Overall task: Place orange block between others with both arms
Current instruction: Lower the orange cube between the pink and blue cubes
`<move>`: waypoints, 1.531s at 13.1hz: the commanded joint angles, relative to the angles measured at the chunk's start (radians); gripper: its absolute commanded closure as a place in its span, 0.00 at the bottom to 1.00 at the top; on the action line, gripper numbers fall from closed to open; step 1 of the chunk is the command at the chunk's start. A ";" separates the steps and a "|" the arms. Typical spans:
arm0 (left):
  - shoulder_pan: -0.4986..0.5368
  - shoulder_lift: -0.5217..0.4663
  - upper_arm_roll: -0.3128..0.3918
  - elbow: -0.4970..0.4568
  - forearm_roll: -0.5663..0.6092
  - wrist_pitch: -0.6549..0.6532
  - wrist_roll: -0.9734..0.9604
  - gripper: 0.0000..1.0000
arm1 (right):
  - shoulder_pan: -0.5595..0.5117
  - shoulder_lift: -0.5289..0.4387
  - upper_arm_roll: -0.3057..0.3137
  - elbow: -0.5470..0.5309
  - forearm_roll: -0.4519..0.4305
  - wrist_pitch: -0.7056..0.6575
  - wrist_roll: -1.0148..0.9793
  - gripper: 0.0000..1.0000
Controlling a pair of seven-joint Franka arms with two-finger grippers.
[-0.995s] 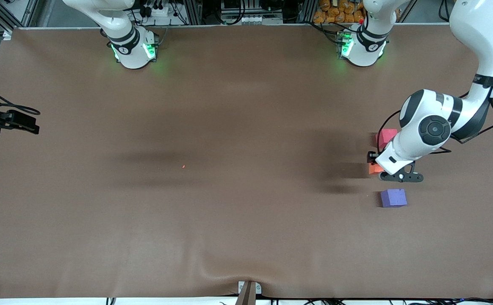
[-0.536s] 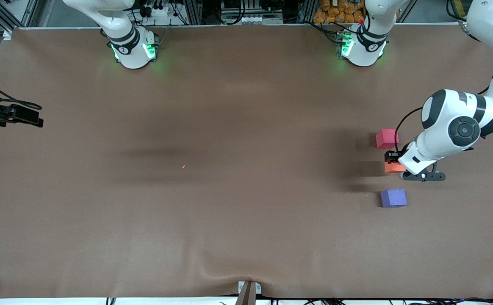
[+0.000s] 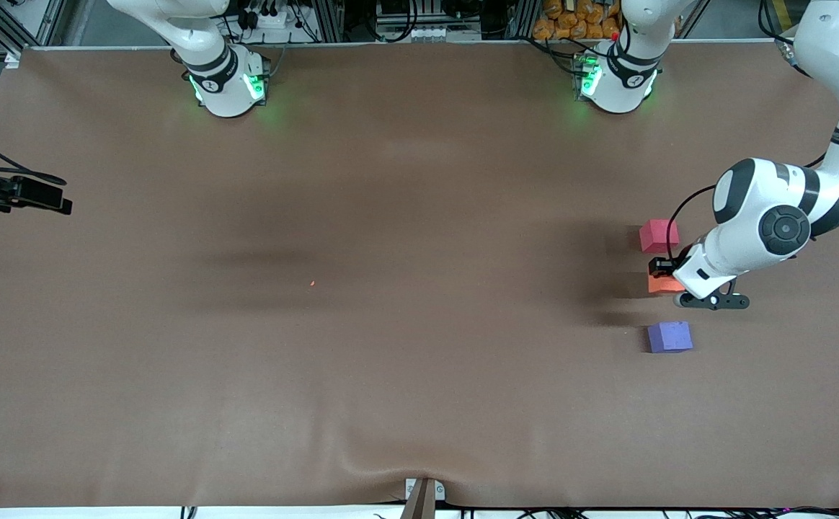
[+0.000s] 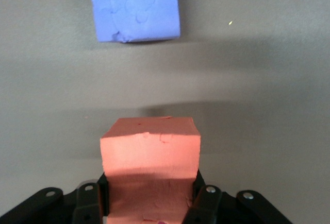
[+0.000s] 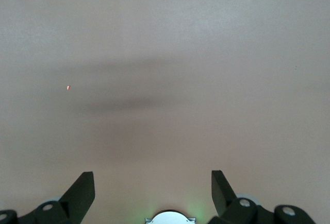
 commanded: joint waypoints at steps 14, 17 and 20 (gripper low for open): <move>0.036 0.101 0.012 0.026 0.051 0.063 0.010 1.00 | -0.001 -0.011 0.017 0.008 -0.064 -0.016 0.004 0.00; 0.034 0.117 0.012 0.026 0.051 0.078 0.001 1.00 | -0.004 -0.011 0.016 0.008 -0.065 -0.016 0.004 0.00; 0.033 0.119 0.020 0.028 0.051 0.083 -0.005 1.00 | -0.003 -0.011 0.016 0.008 -0.064 -0.017 0.004 0.00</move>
